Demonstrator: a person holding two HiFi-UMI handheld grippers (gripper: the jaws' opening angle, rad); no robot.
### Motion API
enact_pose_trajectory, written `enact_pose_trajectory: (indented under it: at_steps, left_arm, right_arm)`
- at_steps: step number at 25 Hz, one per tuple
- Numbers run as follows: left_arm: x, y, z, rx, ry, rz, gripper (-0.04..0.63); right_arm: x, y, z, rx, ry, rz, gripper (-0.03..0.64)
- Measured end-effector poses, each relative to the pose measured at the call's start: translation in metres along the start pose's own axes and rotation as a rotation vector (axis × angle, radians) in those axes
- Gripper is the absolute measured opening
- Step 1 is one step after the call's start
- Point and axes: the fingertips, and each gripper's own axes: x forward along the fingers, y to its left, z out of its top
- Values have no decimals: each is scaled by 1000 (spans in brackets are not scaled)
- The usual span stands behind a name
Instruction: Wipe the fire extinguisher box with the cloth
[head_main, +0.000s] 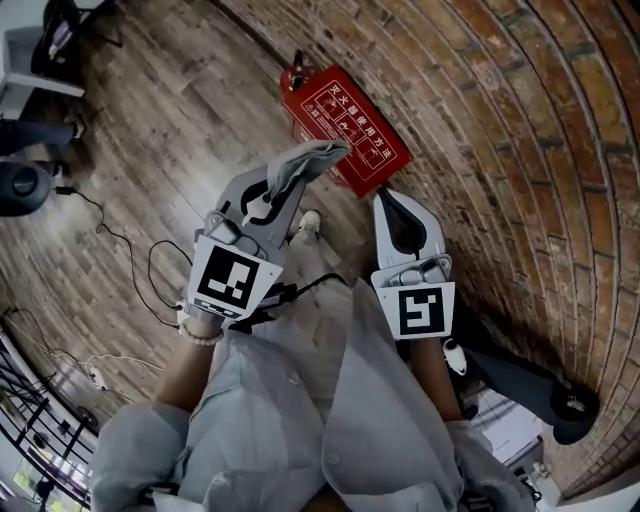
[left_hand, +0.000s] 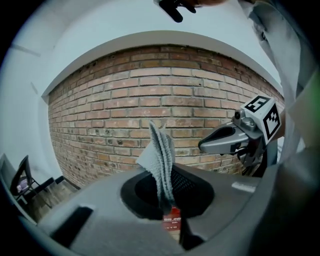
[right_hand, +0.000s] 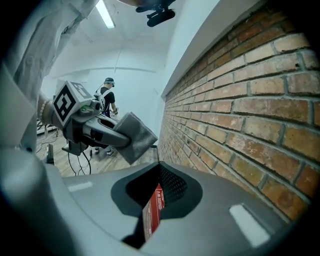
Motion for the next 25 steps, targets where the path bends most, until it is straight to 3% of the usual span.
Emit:
enact_pose_trajectory:
  at_steps: [14,25]
  left_arm:
    - [80,-14,-56,-19,103,-183,11]
    - [164,-36,-102,-1,125,-314,11]
  right_arm:
    - [41,-39,-70,88,38,-115,6]
    - [62,-67,-137,125,83,-174,6]
